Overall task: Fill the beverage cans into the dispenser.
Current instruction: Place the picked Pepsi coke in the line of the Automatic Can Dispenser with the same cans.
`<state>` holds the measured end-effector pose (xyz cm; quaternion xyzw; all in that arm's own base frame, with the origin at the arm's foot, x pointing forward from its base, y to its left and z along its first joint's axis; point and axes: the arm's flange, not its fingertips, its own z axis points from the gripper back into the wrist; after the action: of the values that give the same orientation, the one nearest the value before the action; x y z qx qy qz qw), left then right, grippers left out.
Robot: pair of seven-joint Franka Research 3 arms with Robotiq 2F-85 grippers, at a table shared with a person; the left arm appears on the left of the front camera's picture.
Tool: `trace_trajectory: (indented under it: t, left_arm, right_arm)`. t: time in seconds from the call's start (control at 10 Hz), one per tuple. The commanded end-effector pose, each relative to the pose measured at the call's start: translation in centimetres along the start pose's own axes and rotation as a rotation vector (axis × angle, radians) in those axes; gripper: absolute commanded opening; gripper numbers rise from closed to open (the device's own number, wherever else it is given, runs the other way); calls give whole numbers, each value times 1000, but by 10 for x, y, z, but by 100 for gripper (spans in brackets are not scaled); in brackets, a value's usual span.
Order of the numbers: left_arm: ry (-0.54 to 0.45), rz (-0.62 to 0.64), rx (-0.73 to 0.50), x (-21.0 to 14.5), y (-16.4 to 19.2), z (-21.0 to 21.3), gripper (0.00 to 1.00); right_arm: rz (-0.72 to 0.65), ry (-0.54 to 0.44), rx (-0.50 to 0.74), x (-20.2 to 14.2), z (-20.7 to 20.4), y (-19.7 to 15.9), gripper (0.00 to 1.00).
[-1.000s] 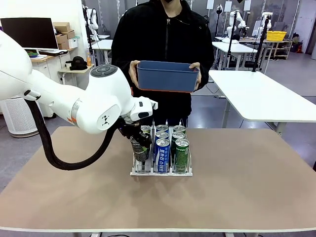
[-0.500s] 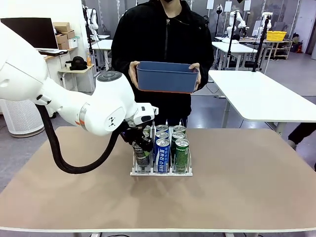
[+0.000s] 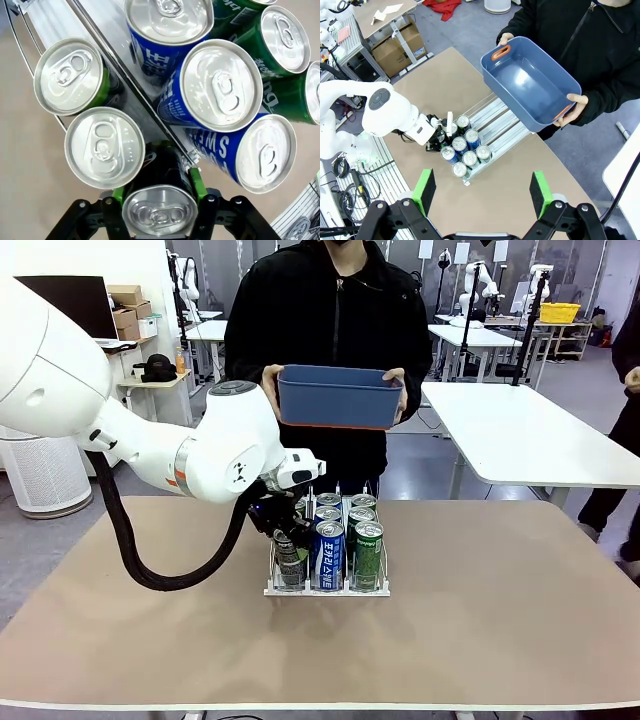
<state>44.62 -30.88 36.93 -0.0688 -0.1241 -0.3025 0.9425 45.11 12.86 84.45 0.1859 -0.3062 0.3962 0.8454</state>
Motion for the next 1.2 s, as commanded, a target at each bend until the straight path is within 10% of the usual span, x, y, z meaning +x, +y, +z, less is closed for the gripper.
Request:
trace_trajectory:
  t: [0.0, 0.2, 0.5, 0.6, 0.7, 1.1]
  left_arm:
    - [-23, 4, 20, -1, -1, -1, 58]
    - [0, 1, 1, 0, 0, 0, 58]
    - [-8, -20, 57, -7, -15, 32, 97]
    - [-15, -20, 63, -9, -20, 41, 81]
    - [-17, -26, 53, -12, -23, 51, 100]
    - [-67, -82, 17, -30, -32, 95, 100]
  right_arm:
    - [1, 1, 1, 0, 1, 1, 100]
    - [1, 1, 1, 0, 1, 1, 100]
    - [1, 1, 1, 0, 1, 1, 100]
    - [1, 1, 1, 0, 1, 1, 100]
    - [1, 1, 1, 0, 1, 1, 100]
    - [1, 1, 1, 0, 1, 1, 100]
